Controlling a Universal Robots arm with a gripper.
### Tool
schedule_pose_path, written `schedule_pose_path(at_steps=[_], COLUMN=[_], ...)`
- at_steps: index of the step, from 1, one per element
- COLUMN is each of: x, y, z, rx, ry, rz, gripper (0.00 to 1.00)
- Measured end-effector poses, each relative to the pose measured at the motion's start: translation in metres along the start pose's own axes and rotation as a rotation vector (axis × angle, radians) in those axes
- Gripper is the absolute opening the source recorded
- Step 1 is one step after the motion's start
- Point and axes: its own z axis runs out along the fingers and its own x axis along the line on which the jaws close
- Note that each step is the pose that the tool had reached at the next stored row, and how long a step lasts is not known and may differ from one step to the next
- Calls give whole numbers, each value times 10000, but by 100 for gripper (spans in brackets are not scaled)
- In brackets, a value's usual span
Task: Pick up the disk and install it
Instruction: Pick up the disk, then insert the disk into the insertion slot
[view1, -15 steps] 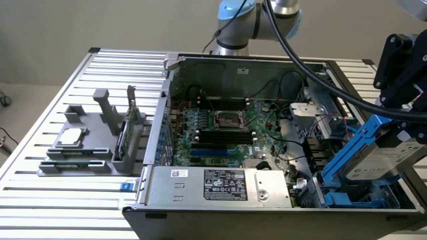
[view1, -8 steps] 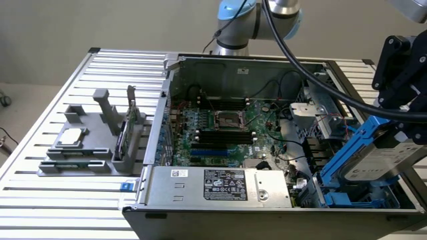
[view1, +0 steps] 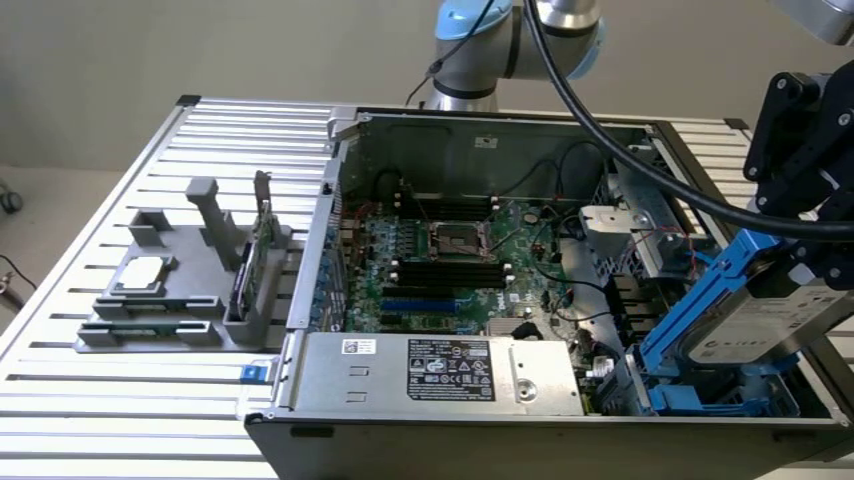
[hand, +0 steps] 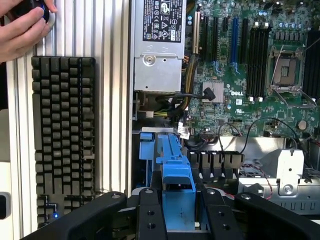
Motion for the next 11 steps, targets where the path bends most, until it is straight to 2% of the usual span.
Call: schedule_pose_path(at_steps=[11], x=[-1], y=[1], z=[0], rx=[1], ry=[19], rz=[0], gripper=[33])
